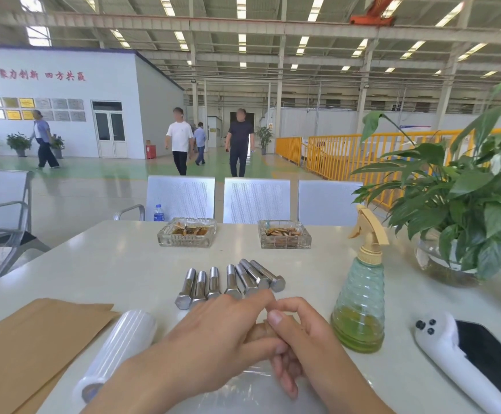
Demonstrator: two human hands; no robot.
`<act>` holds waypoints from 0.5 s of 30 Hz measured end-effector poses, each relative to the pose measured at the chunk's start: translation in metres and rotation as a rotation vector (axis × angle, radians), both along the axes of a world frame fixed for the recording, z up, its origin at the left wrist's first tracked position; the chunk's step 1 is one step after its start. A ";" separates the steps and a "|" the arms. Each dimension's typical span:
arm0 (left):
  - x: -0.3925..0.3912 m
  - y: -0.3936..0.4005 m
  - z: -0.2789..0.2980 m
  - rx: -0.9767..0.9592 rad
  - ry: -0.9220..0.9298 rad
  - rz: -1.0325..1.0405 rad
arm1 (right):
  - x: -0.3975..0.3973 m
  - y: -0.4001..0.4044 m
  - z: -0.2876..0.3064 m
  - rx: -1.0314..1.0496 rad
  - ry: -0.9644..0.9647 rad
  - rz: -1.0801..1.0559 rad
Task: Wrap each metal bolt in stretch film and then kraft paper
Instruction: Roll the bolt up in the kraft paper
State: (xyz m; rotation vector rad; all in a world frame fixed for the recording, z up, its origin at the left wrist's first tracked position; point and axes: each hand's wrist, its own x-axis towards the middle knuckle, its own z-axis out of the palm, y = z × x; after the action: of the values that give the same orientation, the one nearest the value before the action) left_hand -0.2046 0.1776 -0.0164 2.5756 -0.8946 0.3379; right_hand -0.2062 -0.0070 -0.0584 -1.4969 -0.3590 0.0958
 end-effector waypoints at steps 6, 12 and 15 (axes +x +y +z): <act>0.006 0.006 -0.017 -0.046 -0.025 -0.039 | -0.005 -0.002 0.000 -0.176 -0.105 -0.044; 0.016 0.017 -0.037 -0.069 0.064 0.061 | -0.012 -0.015 0.003 -0.638 -0.460 -0.603; 0.018 0.020 -0.044 0.008 0.050 0.078 | -0.022 -0.021 0.009 -1.022 -0.343 -0.682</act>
State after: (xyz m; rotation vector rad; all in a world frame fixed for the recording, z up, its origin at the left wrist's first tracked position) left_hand -0.1867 0.1974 -0.0600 2.6193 -0.7813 0.2904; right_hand -0.2278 -0.0278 -0.0495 -2.5820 -0.0244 -0.6139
